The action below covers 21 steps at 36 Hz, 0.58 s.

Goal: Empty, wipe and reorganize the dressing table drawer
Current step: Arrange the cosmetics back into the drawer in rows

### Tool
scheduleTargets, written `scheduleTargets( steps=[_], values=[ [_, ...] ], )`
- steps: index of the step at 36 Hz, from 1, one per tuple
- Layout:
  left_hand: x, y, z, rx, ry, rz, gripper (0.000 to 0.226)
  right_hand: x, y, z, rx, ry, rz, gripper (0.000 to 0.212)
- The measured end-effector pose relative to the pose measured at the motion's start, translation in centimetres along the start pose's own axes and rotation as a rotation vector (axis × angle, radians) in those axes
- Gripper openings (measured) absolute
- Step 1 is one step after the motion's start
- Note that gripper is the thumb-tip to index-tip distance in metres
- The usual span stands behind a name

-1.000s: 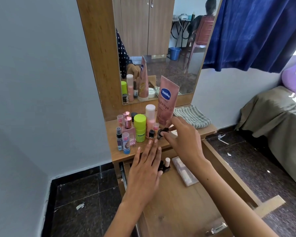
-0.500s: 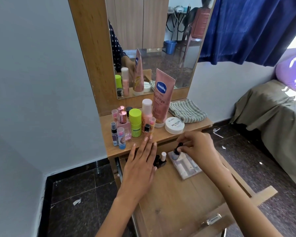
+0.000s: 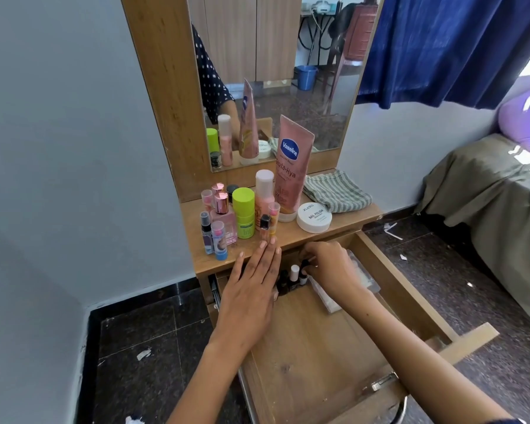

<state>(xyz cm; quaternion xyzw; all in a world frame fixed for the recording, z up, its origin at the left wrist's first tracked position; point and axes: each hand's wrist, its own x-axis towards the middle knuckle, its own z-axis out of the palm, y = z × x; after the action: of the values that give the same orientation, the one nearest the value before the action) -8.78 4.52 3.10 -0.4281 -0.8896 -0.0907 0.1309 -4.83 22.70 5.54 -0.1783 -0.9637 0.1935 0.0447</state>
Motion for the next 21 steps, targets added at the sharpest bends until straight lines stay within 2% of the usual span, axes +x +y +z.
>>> scheduleTargets(
  steps=[8,10,13,17,21],
  values=[
    [-0.2,0.1,-0.6,-0.006,0.029,0.022,0.076,-0.7,-0.3,-1.5,-0.108,-0.009,0.034,0.037],
    [-0.7,0.1,-1.2,-0.008,0.059,0.046,0.069,-1.5,-0.4,-2.5,-0.126,-0.009,0.054,0.039],
    [-2.0,0.1,-2.2,-0.069,0.134,0.066,0.050,-3.2,-1.0,-3.6,-0.055,-0.016,0.059,0.031],
    [-3.9,-0.1,-3.8,-0.270,0.345,0.015,0.038,-5.2,-3.1,-3.2,0.152,-0.010,-0.020,0.023],
    [-4.5,-0.9,-5.5,-0.320,0.595,-0.160,0.032,-5.5,-5.6,-1.5,0.294,0.084,-0.131,0.013]
  ],
)
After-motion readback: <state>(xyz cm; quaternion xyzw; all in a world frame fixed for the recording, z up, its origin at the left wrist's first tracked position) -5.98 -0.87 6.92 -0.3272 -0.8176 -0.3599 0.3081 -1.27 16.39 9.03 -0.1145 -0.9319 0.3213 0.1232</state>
